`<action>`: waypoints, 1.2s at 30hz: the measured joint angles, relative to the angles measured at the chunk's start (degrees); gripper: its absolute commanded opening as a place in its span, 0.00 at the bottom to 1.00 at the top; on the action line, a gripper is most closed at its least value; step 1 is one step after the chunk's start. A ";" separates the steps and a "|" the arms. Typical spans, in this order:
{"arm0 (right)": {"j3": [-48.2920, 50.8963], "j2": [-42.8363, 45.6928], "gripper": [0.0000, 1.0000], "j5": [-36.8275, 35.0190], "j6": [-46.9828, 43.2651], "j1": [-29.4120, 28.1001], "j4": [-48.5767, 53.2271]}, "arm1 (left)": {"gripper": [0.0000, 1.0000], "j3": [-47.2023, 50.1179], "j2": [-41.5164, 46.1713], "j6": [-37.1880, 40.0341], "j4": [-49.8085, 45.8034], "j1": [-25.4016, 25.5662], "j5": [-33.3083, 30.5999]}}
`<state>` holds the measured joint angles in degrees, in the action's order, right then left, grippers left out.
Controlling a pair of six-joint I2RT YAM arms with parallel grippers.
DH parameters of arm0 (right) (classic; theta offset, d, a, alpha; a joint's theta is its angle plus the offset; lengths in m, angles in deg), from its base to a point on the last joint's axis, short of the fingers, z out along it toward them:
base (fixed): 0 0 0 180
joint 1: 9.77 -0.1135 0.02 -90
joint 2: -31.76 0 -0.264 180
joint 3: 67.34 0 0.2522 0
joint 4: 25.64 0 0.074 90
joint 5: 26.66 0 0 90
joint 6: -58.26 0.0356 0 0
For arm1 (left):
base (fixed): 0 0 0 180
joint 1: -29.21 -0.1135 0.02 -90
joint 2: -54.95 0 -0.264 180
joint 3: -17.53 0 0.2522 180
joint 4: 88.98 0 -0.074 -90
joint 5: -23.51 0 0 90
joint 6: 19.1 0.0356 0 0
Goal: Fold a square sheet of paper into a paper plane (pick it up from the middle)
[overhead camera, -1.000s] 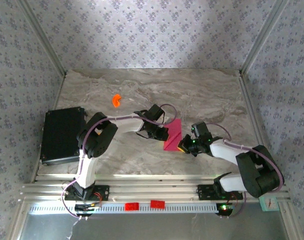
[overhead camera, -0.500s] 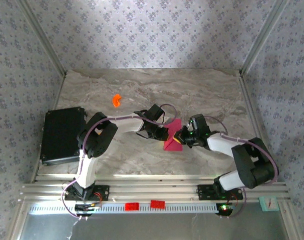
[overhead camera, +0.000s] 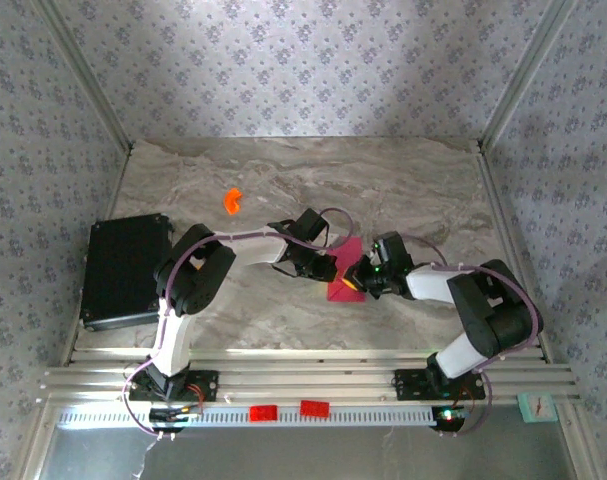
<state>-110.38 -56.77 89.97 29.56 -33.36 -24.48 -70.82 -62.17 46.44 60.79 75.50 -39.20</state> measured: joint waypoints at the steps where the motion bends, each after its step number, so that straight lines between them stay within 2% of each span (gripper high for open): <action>1: 0.00 0.02 0.02 0.02 0.00 0.00 -0.13 | 0.05 0.00 -0.02 0.00 0.00 0.00 0.09; 7: 0.00 0.15 0.04 0.37 -0.02 0.48 -0.07 | 0.05 0.00 -0.11 0.00 0.04 -0.02 0.35; 16: -1.86 1.86 0.04 1.57 -0.96 4.17 0.42 | 0.05 -0.28 -0.35 0.02 -0.04 0.00 0.59; 26: -1.86 -1.25 0.04 1.81 -2.43 5.90 2.32 | 0.05 -0.48 -0.44 0.07 -0.11 0.00 0.61; 36: -8.24 0.87 0.03 1.64 -5.77 9.25 10.86 | 0.05 -0.48 -0.46 0.09 -0.11 0.00 0.61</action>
<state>-118.62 -55.90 91.61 23.79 -24.11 -13.62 -71.30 -62.63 46.52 60.68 75.50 -38.58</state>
